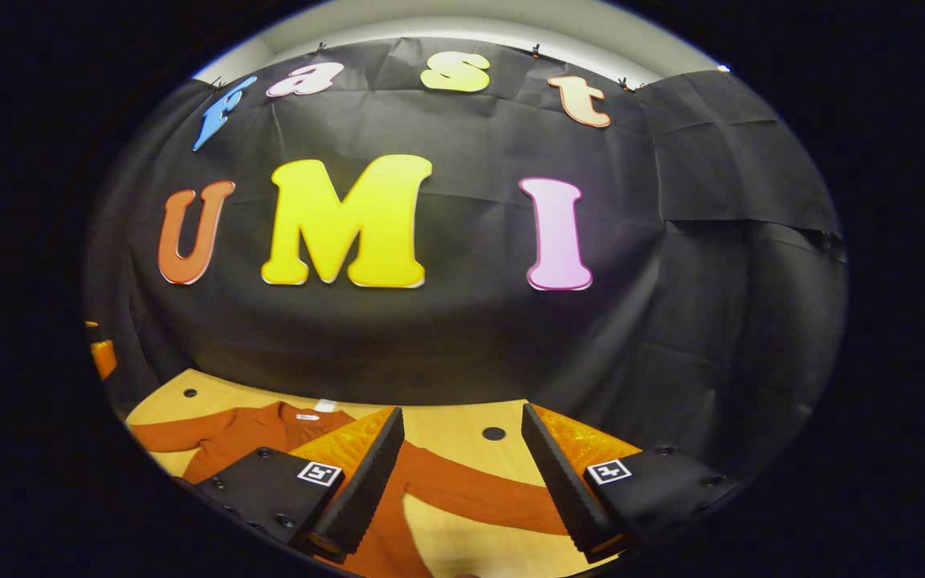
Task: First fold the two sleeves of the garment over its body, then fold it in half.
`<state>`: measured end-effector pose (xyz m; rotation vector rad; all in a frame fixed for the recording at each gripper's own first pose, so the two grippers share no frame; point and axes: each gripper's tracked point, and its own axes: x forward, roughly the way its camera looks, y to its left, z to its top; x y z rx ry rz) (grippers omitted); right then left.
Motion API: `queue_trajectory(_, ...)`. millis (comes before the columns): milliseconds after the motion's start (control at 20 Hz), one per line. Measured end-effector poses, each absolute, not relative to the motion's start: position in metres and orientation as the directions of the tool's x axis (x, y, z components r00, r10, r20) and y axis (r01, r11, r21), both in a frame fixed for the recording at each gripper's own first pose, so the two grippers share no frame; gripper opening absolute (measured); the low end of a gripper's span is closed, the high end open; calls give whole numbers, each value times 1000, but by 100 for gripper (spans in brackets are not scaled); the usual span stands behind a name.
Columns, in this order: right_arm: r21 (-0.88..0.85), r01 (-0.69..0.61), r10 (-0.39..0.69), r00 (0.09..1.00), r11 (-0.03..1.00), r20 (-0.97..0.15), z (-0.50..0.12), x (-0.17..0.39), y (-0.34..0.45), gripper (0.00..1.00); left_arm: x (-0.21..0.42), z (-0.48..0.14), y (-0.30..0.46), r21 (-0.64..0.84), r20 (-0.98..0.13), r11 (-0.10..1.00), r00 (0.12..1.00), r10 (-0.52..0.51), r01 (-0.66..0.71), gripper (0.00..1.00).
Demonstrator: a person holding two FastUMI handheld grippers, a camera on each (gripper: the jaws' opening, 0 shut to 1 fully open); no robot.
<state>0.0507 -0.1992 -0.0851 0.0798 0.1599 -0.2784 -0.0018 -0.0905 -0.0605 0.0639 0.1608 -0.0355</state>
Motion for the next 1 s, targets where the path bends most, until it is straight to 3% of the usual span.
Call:
queue_trajectory(450,42,479,-424,811,877,-402,-198,43,-342,94,-8,-104,-127,63,-306,997,952,-29,51,99)
queue_trajectory(650,-23,536,-449,683,844,-576,-274,33,-373,92,-11,-118,-148,79,-354,994,934,-47,81,99)
queue_trajectory(850,32,582,-340,518,813,-785,-349,18,-368,95,-15,-132,-160,94,-396,991,917,-53,98,100)
queue_trajectory(1000,76,631,-250,412,772,-876,-389,14,-370,94,-19,-146,-162,94,-426,992,904,-40,88,100)
